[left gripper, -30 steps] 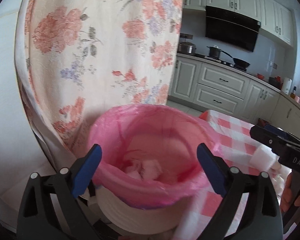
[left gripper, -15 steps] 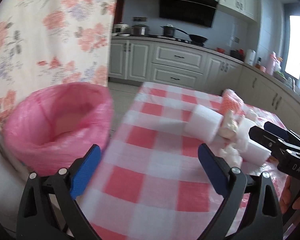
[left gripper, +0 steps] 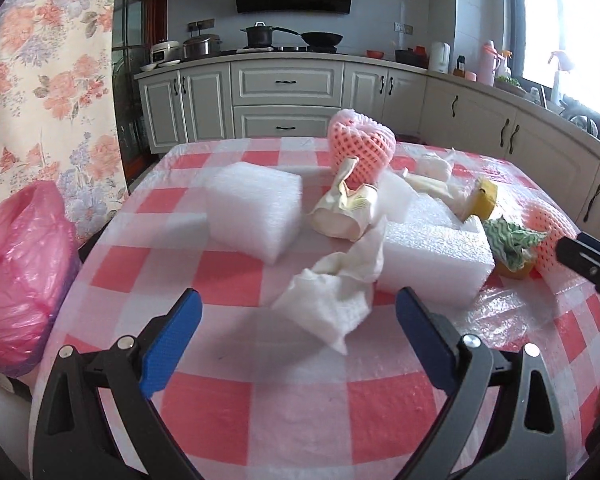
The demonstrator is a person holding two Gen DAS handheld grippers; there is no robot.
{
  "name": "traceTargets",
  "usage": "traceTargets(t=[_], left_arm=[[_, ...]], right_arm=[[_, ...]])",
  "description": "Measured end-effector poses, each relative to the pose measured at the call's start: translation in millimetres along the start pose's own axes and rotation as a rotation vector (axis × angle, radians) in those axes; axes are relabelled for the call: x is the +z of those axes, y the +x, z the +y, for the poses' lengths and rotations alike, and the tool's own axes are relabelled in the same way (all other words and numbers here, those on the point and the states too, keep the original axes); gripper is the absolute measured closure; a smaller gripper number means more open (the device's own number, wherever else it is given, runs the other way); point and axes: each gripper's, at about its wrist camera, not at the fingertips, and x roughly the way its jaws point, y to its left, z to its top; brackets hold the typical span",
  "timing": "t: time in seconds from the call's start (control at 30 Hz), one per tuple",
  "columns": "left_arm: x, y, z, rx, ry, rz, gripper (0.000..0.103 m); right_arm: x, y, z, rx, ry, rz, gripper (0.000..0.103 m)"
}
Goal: Collect trash
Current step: 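Grasp the white tissue with the left tool while the right tool grasps the pink foam net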
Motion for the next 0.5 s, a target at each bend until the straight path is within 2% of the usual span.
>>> traceTargets(t=[0.27, 0.43, 0.5], left_arm=[[11, 23, -7, 0.019, -0.001, 0.035, 0.015], [15, 39, -4, 0.025, -0.018, 0.095, 0.023], [15, 43, -4, 0.023, -0.025, 0.106, 0.026]], right_arm=[[6, 7, -51, -0.116, 0.091, -0.011, 0.02], [2, 32, -70, -0.173, 0.119, 0.057, 0.019], [4, 44, -78, -0.168, 0.152, 0.091, 0.019]])
